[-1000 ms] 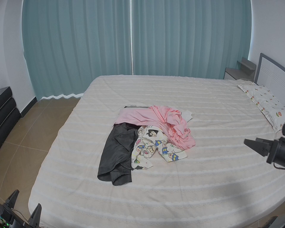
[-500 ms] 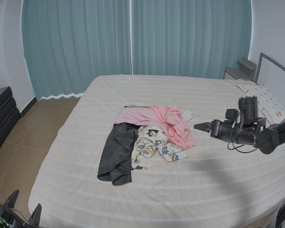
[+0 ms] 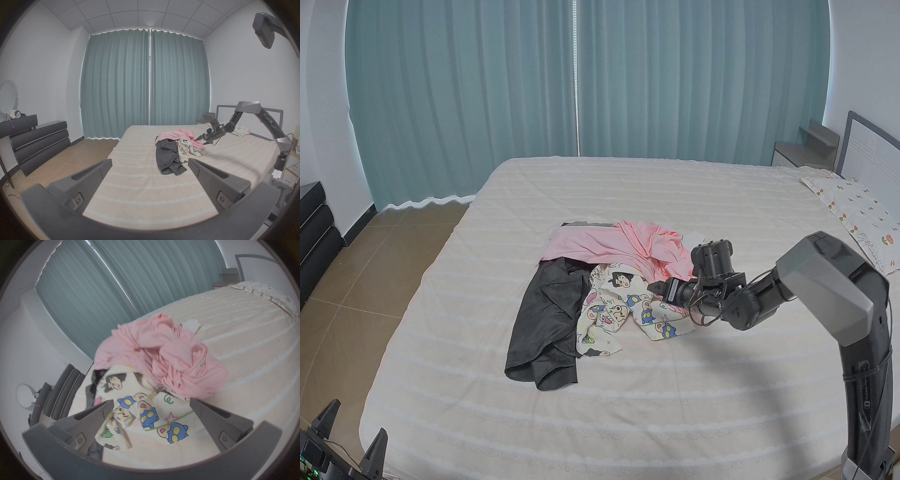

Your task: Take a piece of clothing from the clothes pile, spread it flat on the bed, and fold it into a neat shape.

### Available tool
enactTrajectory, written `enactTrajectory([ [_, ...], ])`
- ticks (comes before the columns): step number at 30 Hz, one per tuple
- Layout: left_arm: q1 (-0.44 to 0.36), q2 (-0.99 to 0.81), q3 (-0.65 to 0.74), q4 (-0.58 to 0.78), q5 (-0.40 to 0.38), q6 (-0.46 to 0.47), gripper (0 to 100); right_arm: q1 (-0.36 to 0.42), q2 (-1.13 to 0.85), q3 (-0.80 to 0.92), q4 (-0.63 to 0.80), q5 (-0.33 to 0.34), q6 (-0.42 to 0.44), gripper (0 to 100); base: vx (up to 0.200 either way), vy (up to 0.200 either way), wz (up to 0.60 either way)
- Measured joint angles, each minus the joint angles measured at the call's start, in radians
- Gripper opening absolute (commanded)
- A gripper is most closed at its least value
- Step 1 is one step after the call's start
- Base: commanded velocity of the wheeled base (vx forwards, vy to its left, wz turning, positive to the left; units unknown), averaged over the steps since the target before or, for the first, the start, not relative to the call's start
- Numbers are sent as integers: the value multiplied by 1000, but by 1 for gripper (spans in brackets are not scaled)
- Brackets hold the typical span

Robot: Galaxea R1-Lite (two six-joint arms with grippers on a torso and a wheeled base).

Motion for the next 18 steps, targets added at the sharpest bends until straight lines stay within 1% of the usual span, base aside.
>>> enactTrajectory([
  [4, 0, 0, 0, 0, 0, 0, 100, 11, 52, -5, -1, -35, -62, 100, 0, 0, 0],
  [8, 0, 0, 0, 0, 0, 0, 100, 18, 74, -5, -4, -53, -90, 100, 0, 0, 0],
  [12, 0, 0, 0, 0, 0, 0, 100, 26, 89, -8, -11, -61, -141, 100, 0, 0, 0],
  [18, 0, 0, 0, 0, 0, 0, 100, 40, 112, -26, -4, -71, -183, 100, 0, 0, 0],
])
